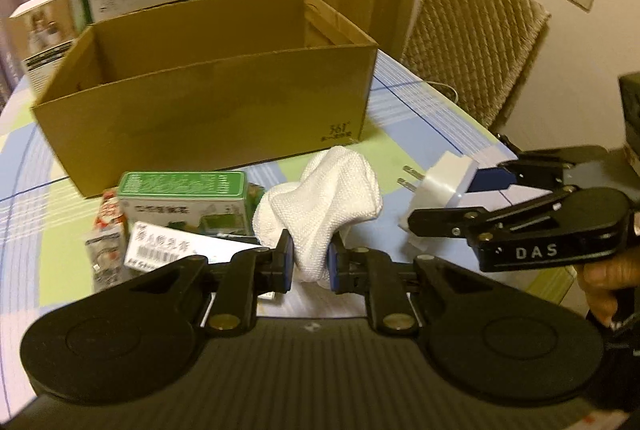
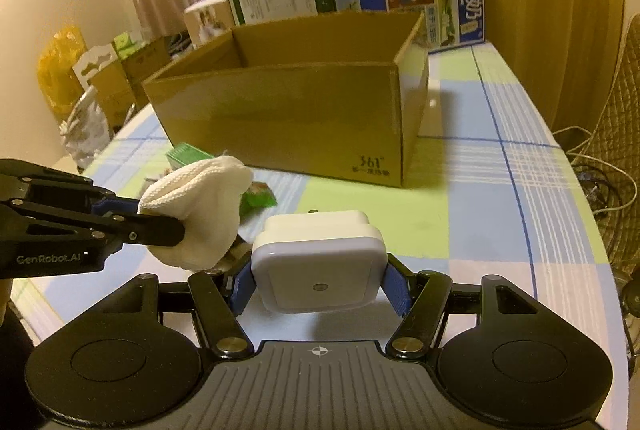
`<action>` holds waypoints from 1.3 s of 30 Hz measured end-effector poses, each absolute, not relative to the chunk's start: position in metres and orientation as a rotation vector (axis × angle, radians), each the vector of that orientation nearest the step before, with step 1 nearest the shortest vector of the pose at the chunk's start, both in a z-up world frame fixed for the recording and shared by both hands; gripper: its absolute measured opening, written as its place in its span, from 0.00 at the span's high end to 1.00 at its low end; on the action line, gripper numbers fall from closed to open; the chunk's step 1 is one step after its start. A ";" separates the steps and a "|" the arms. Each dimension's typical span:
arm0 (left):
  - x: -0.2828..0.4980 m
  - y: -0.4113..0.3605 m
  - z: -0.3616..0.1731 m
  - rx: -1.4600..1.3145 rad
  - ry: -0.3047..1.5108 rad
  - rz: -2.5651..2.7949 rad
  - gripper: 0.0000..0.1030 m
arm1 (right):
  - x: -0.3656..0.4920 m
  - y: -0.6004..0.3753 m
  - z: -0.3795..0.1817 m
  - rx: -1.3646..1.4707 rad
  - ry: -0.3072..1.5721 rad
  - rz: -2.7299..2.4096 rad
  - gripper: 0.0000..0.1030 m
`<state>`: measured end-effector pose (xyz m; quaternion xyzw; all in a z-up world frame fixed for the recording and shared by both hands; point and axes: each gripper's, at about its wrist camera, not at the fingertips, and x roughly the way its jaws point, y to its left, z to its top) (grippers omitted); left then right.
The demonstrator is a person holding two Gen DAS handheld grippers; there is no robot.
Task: Organize objects
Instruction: 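Carry the plug and cloth over the cardboard box and open both tools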
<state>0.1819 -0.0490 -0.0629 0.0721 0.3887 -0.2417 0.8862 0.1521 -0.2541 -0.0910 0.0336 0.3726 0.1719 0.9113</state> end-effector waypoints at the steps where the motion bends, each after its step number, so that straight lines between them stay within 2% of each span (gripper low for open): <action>1: 0.180 -0.047 -0.059 0.146 0.806 -0.493 0.87 | 0.149 -0.253 -0.087 0.070 0.762 0.354 0.40; 20: 0.164 -0.022 0.020 0.125 0.740 -0.412 0.87 | 0.138 -0.229 -0.016 0.021 0.718 0.342 0.40; 39: 0.195 0.004 0.062 0.132 0.713 -0.383 0.87 | 0.178 -0.213 0.028 0.020 0.714 0.351 0.40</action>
